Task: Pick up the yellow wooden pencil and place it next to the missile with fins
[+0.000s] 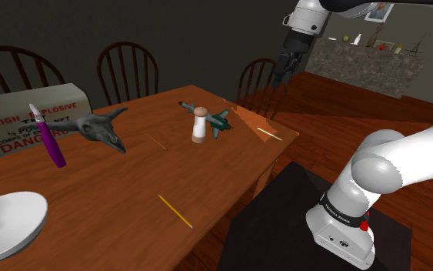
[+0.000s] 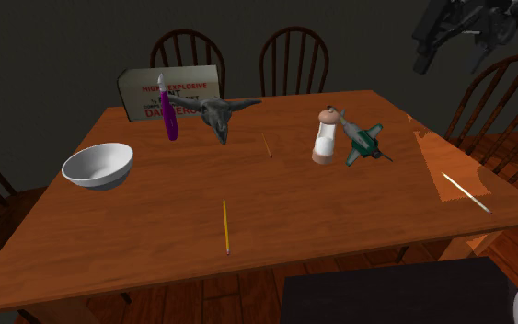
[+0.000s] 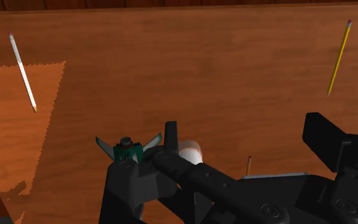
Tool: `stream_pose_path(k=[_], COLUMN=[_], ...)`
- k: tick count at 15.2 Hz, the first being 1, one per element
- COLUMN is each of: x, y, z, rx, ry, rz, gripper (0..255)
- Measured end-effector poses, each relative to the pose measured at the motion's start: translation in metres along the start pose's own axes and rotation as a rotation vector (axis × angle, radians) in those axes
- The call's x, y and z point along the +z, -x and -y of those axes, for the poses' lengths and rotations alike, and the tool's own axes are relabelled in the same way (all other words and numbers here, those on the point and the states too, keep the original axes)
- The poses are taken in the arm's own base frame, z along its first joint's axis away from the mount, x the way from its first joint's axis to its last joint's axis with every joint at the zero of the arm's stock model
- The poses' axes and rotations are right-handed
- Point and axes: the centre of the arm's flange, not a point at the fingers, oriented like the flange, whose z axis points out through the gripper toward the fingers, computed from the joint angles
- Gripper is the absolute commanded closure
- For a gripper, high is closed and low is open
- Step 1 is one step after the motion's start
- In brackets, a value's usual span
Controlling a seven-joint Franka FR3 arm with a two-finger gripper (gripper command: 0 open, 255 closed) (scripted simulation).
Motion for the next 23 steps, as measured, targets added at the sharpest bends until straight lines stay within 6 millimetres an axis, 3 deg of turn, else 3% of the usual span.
stream_pose_path(k=[4, 23], x=[0.017, 0.188], y=[-0.009, -0.1], z=[0.019, 0.189], rx=[0.002, 0.02], ry=[0.005, 0.047], rz=[0.009, 0.087], gripper=[0, 0])
